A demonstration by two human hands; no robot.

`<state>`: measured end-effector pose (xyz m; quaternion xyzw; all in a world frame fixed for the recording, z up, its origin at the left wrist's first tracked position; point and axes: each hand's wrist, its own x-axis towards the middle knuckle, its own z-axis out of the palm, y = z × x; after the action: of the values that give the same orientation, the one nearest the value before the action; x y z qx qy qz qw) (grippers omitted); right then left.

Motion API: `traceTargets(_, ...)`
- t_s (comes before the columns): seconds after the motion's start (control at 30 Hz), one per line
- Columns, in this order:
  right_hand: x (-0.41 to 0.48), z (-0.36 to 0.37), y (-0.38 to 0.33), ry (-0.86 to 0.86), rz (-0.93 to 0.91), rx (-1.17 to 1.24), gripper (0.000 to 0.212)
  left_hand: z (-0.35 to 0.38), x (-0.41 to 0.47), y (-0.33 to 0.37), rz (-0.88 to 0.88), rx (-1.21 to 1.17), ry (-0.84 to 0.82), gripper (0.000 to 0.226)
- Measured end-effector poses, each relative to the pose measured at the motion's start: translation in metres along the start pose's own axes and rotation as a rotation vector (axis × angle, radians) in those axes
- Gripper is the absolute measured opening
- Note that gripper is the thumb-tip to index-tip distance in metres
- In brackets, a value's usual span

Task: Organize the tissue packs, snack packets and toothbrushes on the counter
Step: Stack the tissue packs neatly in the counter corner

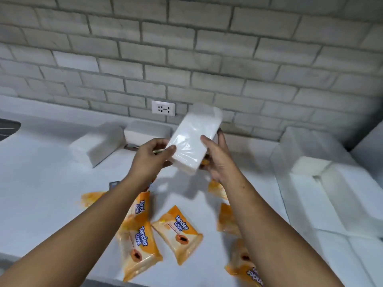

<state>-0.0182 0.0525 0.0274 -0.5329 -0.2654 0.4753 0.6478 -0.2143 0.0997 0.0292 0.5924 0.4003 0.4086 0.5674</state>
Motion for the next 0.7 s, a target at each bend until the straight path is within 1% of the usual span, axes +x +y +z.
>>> traceTargets(0.13, -0.031, -0.052, -0.011, 0.096, -0.021, -0.001, 0.055, 0.049, -0.016, -0.002, -0.067, 0.074, -0.097, 0.019)
traceTargets(0.2, -0.048, -0.085, -0.015, 0.129, -0.013, -0.021, 0.053, 0.080, -0.028, -0.001, -0.091, 0.127, -0.160, 0.024)
traceTargets(0.27, -0.067, -0.120, -0.018, 0.147, -0.016, -0.071, 0.052, 0.114, -0.041, -0.002, -0.101, 0.151, -0.234, 0.034)
traceTargets(0.3, -0.071, -0.125, -0.018, 0.153, -0.012, -0.093, 0.051, 0.121, -0.042, -0.004, -0.116, 0.157, -0.267, 0.041)
traceTargets(0.4, -0.096, -0.162, -0.025, 0.171, -0.001, -0.138, 0.037, 0.164, -0.058, -0.009, -0.190, 0.156, -0.374, 0.065)
traceTargets(0.47, -0.111, -0.187, -0.033, 0.162, 0.000, -0.163, 0.031, 0.192, -0.070, -0.010, -0.240, 0.108, -0.418, 0.066)
traceTargets(0.57, -0.125, -0.220, -0.040, 0.153, 0.016, -0.123, 0.028, 0.228, -0.084, -0.008, -0.296, 0.041, -0.475, 0.060)
traceTargets(0.63, -0.131, -0.237, -0.043, 0.163, 0.024, -0.127, 0.027, 0.249, -0.088, -0.009, -0.329, 0.011, -0.471, 0.060)
traceTargets(0.7, -0.134, -0.253, -0.047, 0.195, 0.008, -0.200, 0.028, 0.270, -0.090, -0.011, -0.344, -0.021, -0.454, 0.065)
